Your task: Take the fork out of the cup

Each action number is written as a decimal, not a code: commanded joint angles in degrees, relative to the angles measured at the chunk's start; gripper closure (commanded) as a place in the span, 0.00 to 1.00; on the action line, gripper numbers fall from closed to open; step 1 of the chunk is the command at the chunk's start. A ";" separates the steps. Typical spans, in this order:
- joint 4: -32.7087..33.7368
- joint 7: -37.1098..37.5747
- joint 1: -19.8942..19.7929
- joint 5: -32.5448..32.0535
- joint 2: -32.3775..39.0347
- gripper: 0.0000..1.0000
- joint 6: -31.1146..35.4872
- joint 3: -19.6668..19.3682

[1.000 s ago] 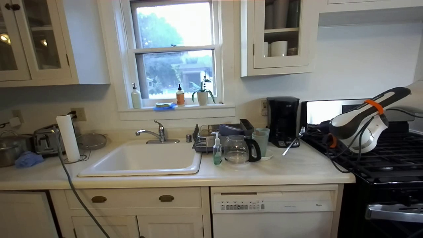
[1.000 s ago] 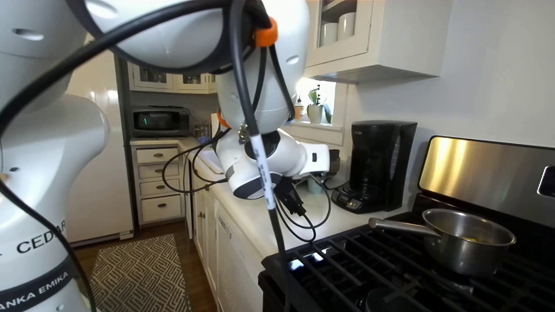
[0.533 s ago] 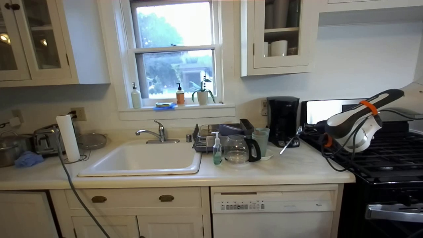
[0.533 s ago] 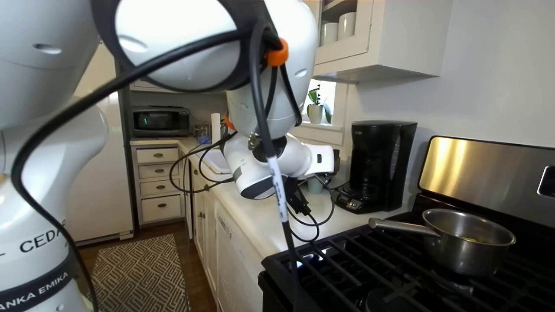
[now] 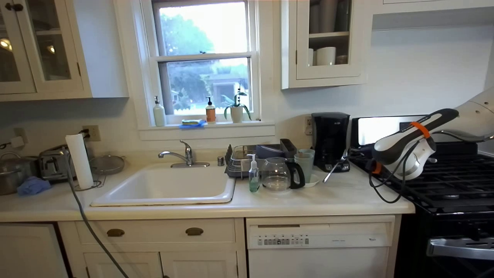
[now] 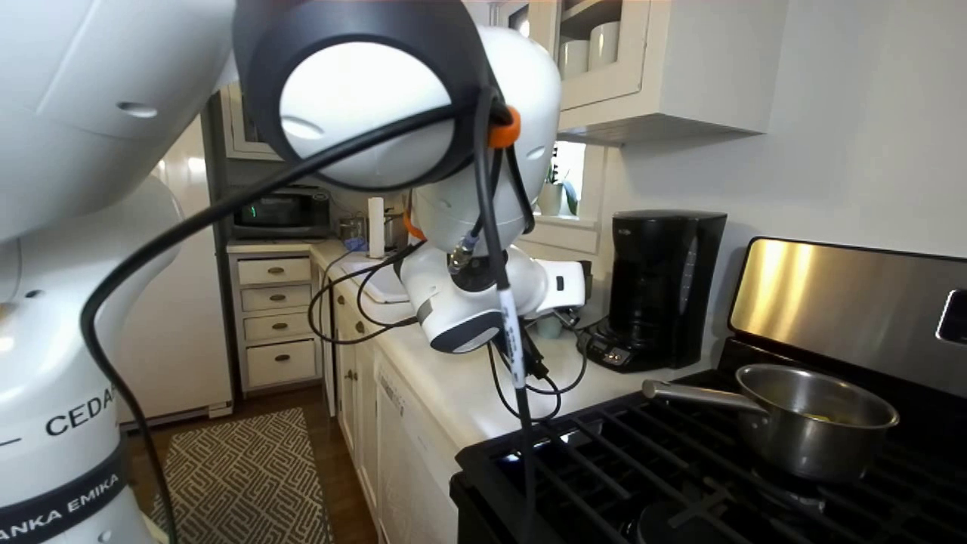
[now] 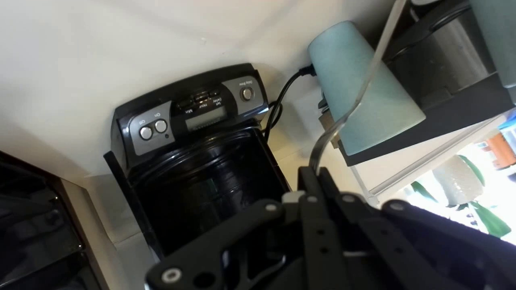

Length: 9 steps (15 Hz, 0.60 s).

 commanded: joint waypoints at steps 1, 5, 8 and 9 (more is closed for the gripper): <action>2.97 -2.78 2.01 1.38 -3.08 0.99 -0.14 -1.82; 4.15 -2.69 3.21 1.41 -3.54 0.60 -0.32 -2.70; 4.71 -2.44 3.30 1.03 -4.13 0.46 -0.76 -2.88; 4.86 -2.38 3.31 0.91 -4.30 0.43 -0.94 -2.90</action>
